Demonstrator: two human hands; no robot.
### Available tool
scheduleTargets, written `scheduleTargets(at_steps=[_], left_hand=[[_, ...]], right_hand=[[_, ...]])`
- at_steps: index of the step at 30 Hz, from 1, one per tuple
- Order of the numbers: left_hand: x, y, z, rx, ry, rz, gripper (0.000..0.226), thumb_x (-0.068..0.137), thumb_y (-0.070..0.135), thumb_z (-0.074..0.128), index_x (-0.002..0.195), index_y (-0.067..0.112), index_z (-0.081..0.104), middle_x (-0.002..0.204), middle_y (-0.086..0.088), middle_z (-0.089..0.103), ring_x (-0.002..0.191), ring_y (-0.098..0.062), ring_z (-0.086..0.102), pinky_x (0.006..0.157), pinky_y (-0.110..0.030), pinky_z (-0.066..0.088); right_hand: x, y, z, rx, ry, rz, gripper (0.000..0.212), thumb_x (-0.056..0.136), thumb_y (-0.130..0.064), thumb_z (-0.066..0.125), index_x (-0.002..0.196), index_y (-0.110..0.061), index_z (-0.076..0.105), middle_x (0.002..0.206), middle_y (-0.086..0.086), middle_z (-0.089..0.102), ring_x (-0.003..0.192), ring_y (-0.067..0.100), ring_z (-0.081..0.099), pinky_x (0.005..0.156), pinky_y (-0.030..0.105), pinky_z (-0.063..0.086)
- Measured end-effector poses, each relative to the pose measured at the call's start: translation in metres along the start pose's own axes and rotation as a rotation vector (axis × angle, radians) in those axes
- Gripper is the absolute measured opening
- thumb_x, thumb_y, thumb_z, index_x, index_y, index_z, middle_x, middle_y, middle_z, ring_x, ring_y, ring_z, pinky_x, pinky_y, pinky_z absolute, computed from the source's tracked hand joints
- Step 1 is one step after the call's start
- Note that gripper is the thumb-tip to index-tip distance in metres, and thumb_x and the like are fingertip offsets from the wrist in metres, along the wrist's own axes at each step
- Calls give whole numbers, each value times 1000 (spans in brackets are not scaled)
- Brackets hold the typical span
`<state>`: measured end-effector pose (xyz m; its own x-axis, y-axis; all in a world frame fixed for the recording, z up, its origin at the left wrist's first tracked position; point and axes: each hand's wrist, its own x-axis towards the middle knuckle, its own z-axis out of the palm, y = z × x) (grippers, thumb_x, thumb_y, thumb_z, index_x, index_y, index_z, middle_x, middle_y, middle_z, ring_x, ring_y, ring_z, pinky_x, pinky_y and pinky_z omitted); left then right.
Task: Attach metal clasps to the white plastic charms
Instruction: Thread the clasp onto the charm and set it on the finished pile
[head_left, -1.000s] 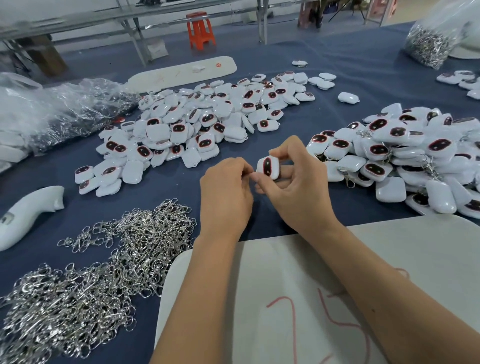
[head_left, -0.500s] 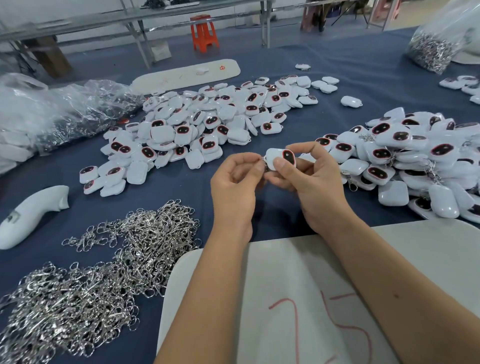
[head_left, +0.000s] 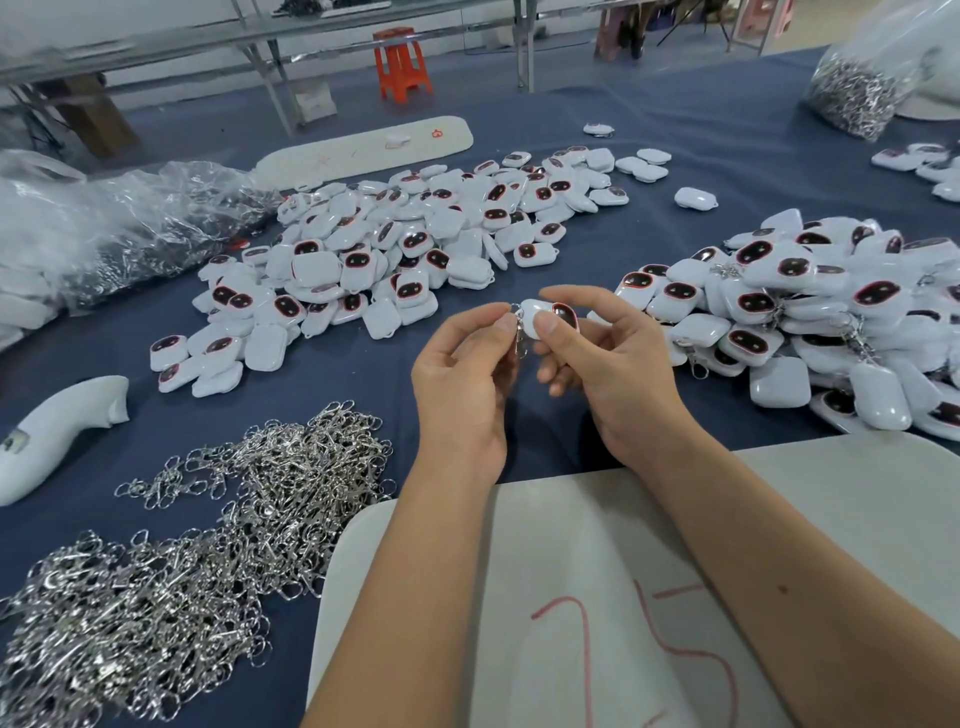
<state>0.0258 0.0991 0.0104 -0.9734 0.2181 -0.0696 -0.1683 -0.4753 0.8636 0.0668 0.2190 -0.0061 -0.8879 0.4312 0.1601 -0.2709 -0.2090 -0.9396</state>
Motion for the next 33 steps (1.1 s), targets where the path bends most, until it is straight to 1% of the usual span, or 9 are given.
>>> scheduleTargets(at_steps=[5, 9, 14, 17, 19, 21, 23, 27, 33], left_hand=[[4, -2, -3, 166, 7, 191, 18, 92, -7, 66, 88, 10, 71, 69, -3, 64, 66, -15, 56, 69, -29, 49], [5, -3, -4, 249, 89, 276, 19, 90, -5, 68, 88, 13, 72, 65, 5, 65, 63, -10, 58, 64, -23, 49], [6, -8, -2, 358, 160, 343, 17, 88, 1, 70, 91, 17, 73, 77, -1, 71, 68, -15, 63, 72, -37, 58], [5, -8, -2, 428, 122, 376, 15, 86, 4, 68, 89, 17, 75, 73, 1, 72, 67, -15, 66, 68, -31, 57], [5, -5, -2, 446, 101, 380, 13, 82, 9, 67, 86, 19, 75, 71, 0, 72, 66, -24, 66, 66, -30, 56], [6, -3, -3, 470, 88, 376, 13, 79, 11, 67, 83, 22, 75, 75, -9, 74, 77, -42, 67, 73, -44, 59], [7, -1, -5, 536, 68, 391, 16, 80, 9, 68, 82, 23, 75, 77, -15, 72, 81, -45, 67, 78, -50, 59], [9, 5, -13, 836, -19, 507, 22, 84, 1, 67, 84, 22, 74, 77, 3, 71, 70, -17, 67, 68, -24, 53], [16, 9, -25, 1252, -187, 701, 19, 81, -4, 65, 84, 13, 72, 83, 3, 56, 72, -6, 51, 67, -15, 39]], right_hand=[[0, -1, 0, 98, -35, 64, 26, 87, -13, 80, 112, -10, 73, 79, 11, 72, 59, 16, 64, 54, 21, 52], [1, 0, -1, 99, -53, 83, 25, 90, -2, 77, 114, -9, 73, 78, 12, 72, 59, 14, 65, 57, 20, 52], [1, 2, -2, 72, -32, 68, 22, 91, -4, 77, 112, -10, 72, 82, 10, 74, 60, 14, 66, 57, 20, 52], [2, 3, -3, 75, -26, 67, 20, 92, -8, 77, 111, -11, 72, 86, 11, 77, 61, 13, 66, 57, 19, 53], [2, 3, -3, 81, -23, 68, 21, 90, -12, 80, 110, -12, 73, 87, 13, 77, 61, 13, 66, 57, 19, 53], [2, 3, -3, 84, -16, 68, 21, 88, -14, 80, 108, -12, 73, 84, 11, 76, 61, 12, 66, 57, 19, 53], [2, 4, -4, 84, -15, 64, 17, 92, -11, 78, 108, -12, 73, 81, 9, 75, 60, 12, 66, 57, 19, 53], [2, 3, -3, 81, -7, 60, 18, 92, -9, 78, 109, -9, 72, 77, 8, 72, 59, 13, 66, 56, 20, 53], [-1, 6, 2, -72, 1, 16, 22, 92, -3, 77, 111, -4, 68, 81, 8, 76, 59, 19, 68, 56, 25, 56]])
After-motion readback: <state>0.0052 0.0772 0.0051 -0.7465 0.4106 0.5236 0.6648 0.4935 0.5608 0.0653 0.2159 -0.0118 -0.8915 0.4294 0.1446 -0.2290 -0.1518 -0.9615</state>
